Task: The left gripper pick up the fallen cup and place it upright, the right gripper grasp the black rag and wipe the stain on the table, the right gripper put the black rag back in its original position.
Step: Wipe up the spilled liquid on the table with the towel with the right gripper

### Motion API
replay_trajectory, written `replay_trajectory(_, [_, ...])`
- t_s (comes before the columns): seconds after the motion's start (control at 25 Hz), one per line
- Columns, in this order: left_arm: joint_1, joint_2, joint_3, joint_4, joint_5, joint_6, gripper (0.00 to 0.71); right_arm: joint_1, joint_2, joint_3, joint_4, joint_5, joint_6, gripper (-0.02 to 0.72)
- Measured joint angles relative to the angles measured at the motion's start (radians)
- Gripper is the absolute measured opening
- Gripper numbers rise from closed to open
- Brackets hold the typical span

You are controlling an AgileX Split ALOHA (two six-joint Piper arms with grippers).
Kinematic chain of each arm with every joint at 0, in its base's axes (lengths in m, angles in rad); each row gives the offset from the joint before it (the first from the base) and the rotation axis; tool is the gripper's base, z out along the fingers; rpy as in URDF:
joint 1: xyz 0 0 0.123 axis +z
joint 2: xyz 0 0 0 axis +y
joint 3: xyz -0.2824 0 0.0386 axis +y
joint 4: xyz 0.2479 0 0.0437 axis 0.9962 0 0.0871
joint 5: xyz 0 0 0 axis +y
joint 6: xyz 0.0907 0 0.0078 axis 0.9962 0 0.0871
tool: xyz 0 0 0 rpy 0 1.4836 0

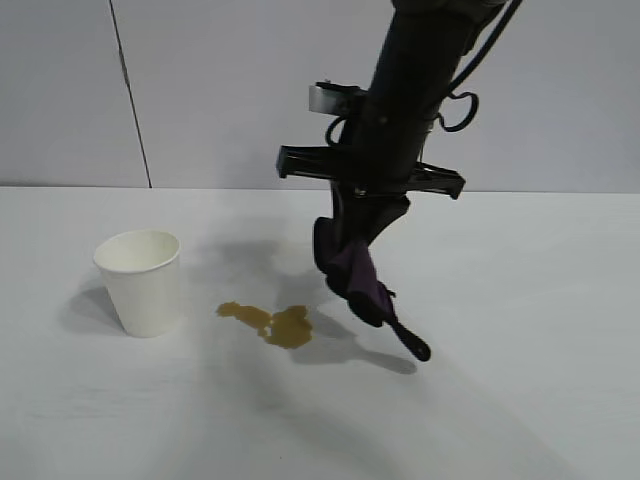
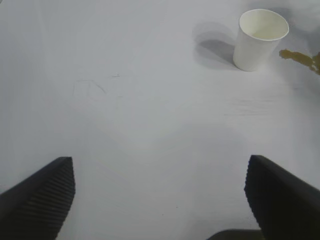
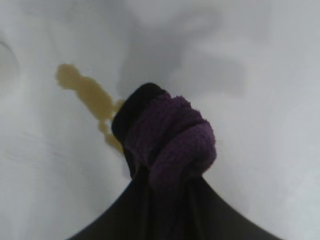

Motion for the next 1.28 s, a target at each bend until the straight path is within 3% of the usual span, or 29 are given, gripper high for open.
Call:
replay_trajectory(0.32, [0.000, 0.000, 0.000, 0.000, 0.000, 0.000, 0.663, 0.084, 0.008, 0.000, -0.003, -0.135, 0.123, 0.083])
replay_trajectory(0.56, [0.000, 0.000, 0.000, 0.000, 0.000, 0.000, 0.663, 0.089, 0.026, 0.000, -0.061, -0.179, 0.212, 0.083])
replay_trajectory(1.28, [0.000, 0.000, 0.000, 0.000, 0.000, 0.000, 0.663, 0.124, 0.147, 0.000, -0.026, -0.193, 0.235, 0.083])
